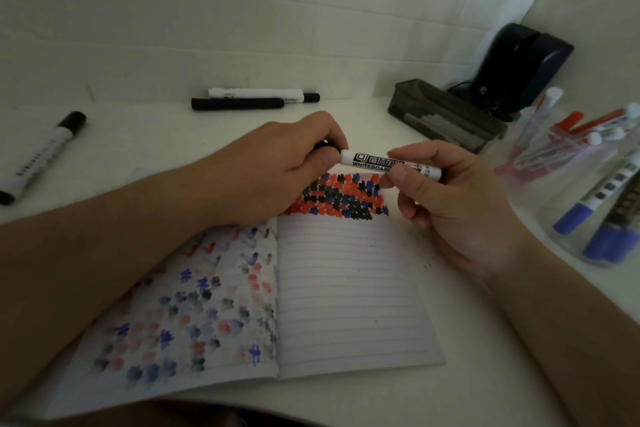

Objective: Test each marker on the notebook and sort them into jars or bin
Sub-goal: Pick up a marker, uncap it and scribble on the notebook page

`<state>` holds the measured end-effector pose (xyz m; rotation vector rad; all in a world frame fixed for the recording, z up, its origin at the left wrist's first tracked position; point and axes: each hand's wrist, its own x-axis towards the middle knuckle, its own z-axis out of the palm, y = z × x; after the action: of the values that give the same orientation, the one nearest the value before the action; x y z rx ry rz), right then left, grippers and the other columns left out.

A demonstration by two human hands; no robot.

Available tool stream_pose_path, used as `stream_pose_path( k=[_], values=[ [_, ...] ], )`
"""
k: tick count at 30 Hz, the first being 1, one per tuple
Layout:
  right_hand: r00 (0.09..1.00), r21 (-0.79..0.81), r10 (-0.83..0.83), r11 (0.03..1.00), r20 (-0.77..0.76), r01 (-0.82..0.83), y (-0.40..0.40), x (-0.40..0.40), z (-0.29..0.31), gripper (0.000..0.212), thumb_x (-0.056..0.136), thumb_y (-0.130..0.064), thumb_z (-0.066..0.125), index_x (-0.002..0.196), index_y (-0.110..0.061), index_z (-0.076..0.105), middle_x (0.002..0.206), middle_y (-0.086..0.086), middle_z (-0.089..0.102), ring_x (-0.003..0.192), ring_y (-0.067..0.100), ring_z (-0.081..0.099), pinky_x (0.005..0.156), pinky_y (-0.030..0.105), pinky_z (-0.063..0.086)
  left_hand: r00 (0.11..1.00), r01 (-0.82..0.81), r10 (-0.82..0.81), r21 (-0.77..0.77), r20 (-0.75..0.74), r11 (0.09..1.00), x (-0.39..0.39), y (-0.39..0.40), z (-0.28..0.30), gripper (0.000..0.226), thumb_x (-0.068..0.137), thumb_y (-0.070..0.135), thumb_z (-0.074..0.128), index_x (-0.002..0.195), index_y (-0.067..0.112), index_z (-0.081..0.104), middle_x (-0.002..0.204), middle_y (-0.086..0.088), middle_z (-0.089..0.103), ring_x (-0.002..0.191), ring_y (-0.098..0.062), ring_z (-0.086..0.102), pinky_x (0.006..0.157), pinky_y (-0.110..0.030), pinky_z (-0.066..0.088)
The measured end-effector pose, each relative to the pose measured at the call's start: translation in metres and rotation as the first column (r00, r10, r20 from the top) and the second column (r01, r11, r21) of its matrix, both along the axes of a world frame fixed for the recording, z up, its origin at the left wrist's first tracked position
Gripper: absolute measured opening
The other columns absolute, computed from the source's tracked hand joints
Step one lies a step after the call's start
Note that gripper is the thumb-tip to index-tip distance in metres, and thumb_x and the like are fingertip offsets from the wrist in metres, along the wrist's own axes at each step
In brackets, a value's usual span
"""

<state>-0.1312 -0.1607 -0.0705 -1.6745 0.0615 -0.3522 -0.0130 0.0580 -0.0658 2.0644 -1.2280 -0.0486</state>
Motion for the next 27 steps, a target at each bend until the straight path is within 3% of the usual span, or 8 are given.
stream_pose_path(
  k=[3,10,14,18,20,22,24,27],
  values=[
    [1.000,-0.007,0.000,1.000,-0.006,0.000,0.002,0.000,0.000,0.016,0.088,-0.023,0.070,0.100,-0.013,0.071,0.081,0.014,0.073,0.054,0.022,0.052,0.044,0.025,0.039,1.000,0.017,-0.017,-0.010,-0.012,1.000,-0.004,-0.001,0.001,0.012,0.107,0.036,0.039,0.109,0.030,0.049,0.067,0.000,0.054,0.056,-0.007,0.045,0.054,-0.024,0.041],
    [0.999,0.017,0.041,0.999,-0.008,-0.041,0.010,-0.001,0.001,0.010,0.095,-0.019,0.064,0.094,-0.010,0.066,0.072,0.013,0.067,0.047,0.017,0.046,0.042,0.021,0.037,1.000,0.023,-0.023,-0.009,0.013,1.000,-0.005,-0.005,-0.001,0.006,0.105,0.032,0.045,0.106,0.026,0.043,0.072,0.004,0.058,0.064,-0.005,0.054,0.056,-0.015,0.041],
    [1.000,-0.144,-0.028,0.989,0.004,0.029,0.011,-0.004,0.008,0.005,0.099,-0.011,0.062,0.098,-0.007,0.062,0.068,0.010,0.067,0.046,0.017,0.049,0.042,0.022,0.039,1.000,0.009,-0.009,0.017,-0.005,1.000,-0.002,-0.009,-0.006,0.009,0.105,0.036,0.046,0.104,0.028,0.042,0.074,0.001,0.063,0.068,-0.011,0.057,0.057,-0.019,0.045],
    [0.988,-0.271,-0.145,0.954,-0.047,0.128,0.013,-0.007,0.009,0.009,0.099,-0.017,0.067,0.099,-0.012,0.060,0.066,0.004,0.067,0.052,0.017,0.054,0.047,0.025,0.044,0.999,-0.010,0.007,0.065,0.038,0.998,0.001,-0.014,-0.007,0.010,0.105,0.041,0.046,0.107,0.031,0.044,0.075,0.009,0.062,0.067,-0.006,0.058,0.055,-0.018,0.041],
    [0.976,-0.183,-0.194,0.967,-0.097,0.174,0.011,-0.007,0.007,0.009,0.099,-0.015,0.068,0.095,-0.012,0.061,0.067,0.005,0.065,0.054,0.020,0.051,0.047,0.028,0.042,0.999,-0.016,0.014,0.081,0.034,0.997,0.002,-0.012,-0.009,0.015,0.104,0.042,0.051,0.116,0.036,0.043,0.081,0.010,0.063,0.071,-0.005,0.059,0.061,-0.023,0.043],
    [0.955,0.027,-0.265,0.962,-0.132,0.271,0.004,-0.003,0.011,0.007,0.100,-0.013,0.066,0.094,-0.013,0.063,0.071,0.008,0.063,0.054,0.021,0.049,0.046,0.029,0.039,1.000,-0.028,0.027,0.048,0.014,0.998,0.006,-0.010,-0.012,0.037,0.102,0.037,0.057,0.131,0.042,0.035,0.081,0.008,0.065,0.069,-0.007,0.060,0.062,-0.027,0.047],
    [0.920,0.235,-0.360,0.891,-0.155,0.389,-0.006,0.008,0.021,0.006,0.103,-0.013,0.060,0.099,-0.015,0.064,0.078,0.010,0.068,0.054,0.020,0.054,0.046,0.026,0.042,0.998,-0.061,0.061,0.008,-0.017,0.998,0.010,-0.008,-0.014,0.055,0.100,0.035,0.060,0.141,0.044,0.026,0.083,0.009,0.067,0.069,-0.005,0.061,0.064,-0.026,0.048],
    [0.863,0.395,-0.470,0.769,-0.182,0.502,-0.026,0.035,0.038,0.015,0.105,-0.016,0.054,0.117,-0.012,0.063,0.092,0.011,0.076,0.059,0.018,0.068,0.048,0.024,0.050,0.996,-0.085,0.085,0.013,-0.036,0.996,0.015,-0.008,-0.016,0.059,0.099,0.036,0.062,0.145,0.044,0.025,0.085,0.011,0.066,0.070,-0.003,0.062,0.065,-0.022,0.046]
  ],
)
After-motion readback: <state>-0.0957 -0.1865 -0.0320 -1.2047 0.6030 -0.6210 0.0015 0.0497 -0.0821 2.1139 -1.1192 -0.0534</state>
